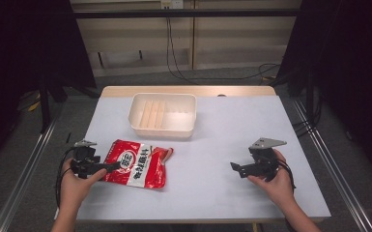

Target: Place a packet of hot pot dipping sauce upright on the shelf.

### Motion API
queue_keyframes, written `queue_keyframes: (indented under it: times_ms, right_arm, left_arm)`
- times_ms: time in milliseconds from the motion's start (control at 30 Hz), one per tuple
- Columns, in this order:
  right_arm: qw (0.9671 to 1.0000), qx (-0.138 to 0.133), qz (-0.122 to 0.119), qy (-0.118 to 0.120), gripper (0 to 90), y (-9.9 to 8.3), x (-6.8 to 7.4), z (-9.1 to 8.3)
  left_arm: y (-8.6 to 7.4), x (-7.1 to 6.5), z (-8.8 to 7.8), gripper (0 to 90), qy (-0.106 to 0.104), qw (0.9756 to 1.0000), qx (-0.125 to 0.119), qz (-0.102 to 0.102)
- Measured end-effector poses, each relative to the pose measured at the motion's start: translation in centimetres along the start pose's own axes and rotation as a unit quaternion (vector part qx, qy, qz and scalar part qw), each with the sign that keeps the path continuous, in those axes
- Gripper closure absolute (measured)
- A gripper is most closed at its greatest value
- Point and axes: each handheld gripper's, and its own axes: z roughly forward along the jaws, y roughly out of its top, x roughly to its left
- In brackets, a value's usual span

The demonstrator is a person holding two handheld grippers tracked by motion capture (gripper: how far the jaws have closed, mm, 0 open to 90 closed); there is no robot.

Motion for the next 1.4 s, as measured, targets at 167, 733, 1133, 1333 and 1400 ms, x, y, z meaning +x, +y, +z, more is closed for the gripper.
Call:
queue_keyframes:
  times_ms: [167,733,1133,1333,1400]
  right_arm:
    - [1.0,0.003,0.001,0.0,5.8,-0.1,0.0,0.0]
    - [1.0,-0.003,0.003,-0.007,5.6,-0.4,0.1,-0.6]
    - [0.9998,-0.005,0.009,-0.014,5.6,-0.7,0.0,-1.1]
    - [0.9998,-0.004,0.007,-0.016,5.6,-0.8,0.0,-1.2]
    - [0.9999,-0.004,0.006,-0.014,5.6,-0.8,0.0,-1.2]
  left_arm:
    - [0.1,0.1,-0.1,10.3,-0.001,1.0,-0.001,-0.004]
    - [0.2,1.5,-0.1,28.6,-0.012,0.9984,-0.015,-0.053]
    - [0.1,2.9,0.8,32.0,-0.022,0.9938,0.003,-0.109]
    - [0.1,2.9,0.9,35.6,-0.038,0.9929,0.008,-0.112]
    - [0.1,2.7,1.0,38.0,-0.04,0.9912,0.001,-0.126]
